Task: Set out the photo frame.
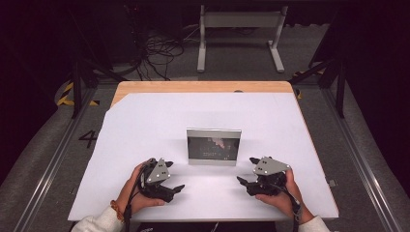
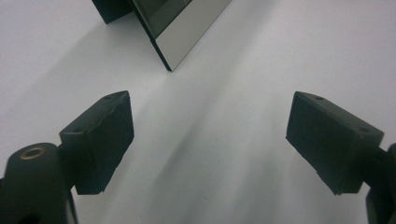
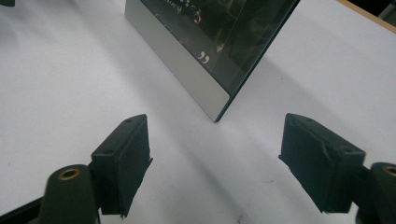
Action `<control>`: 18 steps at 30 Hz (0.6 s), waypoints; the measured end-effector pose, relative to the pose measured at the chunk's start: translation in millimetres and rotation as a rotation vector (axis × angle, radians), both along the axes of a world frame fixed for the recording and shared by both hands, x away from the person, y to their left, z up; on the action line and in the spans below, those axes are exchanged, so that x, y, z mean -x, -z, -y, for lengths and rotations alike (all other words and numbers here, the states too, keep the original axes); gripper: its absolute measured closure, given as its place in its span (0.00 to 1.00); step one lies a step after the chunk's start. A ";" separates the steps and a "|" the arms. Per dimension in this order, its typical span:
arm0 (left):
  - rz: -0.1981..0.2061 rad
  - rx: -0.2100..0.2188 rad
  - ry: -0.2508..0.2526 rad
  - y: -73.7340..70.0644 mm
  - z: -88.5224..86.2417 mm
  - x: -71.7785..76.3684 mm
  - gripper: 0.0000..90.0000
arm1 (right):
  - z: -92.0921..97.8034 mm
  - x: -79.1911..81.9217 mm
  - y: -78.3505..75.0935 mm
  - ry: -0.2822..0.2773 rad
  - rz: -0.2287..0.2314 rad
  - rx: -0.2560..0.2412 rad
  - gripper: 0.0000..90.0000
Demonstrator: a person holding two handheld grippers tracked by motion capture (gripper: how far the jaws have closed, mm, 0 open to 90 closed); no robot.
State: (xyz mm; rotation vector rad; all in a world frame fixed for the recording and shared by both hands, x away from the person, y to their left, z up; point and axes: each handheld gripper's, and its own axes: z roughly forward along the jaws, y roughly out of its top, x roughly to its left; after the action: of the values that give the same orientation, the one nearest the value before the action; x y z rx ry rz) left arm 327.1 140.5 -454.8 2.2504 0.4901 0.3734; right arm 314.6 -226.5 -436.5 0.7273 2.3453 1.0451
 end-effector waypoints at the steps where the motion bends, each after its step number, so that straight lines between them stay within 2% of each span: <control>1: -0.004 0.004 0.001 0.0 -1.0 0.6 0.16 | 0.2 0.4 0.1 -0.002 0.000 0.001 0.26; 7: -0.017 0.014 -0.002 1.5 -6.3 2.8 0.13 | 4.0 3.6 1.0 0.002 0.004 0.005 0.20; 13: -0.037 0.036 0.017 2.9 -11.4 3.5 0.09 | 9.3 5.3 4.8 0.014 -0.007 0.007 0.14; 18: -0.041 0.018 0.026 4.9 -9.4 2.8 0.05 | 12.1 5.2 6.9 0.008 -0.016 -0.010 0.08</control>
State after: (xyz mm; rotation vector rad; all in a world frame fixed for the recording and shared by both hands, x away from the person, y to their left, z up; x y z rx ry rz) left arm 324.4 149.9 -459.7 2.2486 0.4829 0.3090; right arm 309.3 -238.6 -443.4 0.7507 2.3502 1.0515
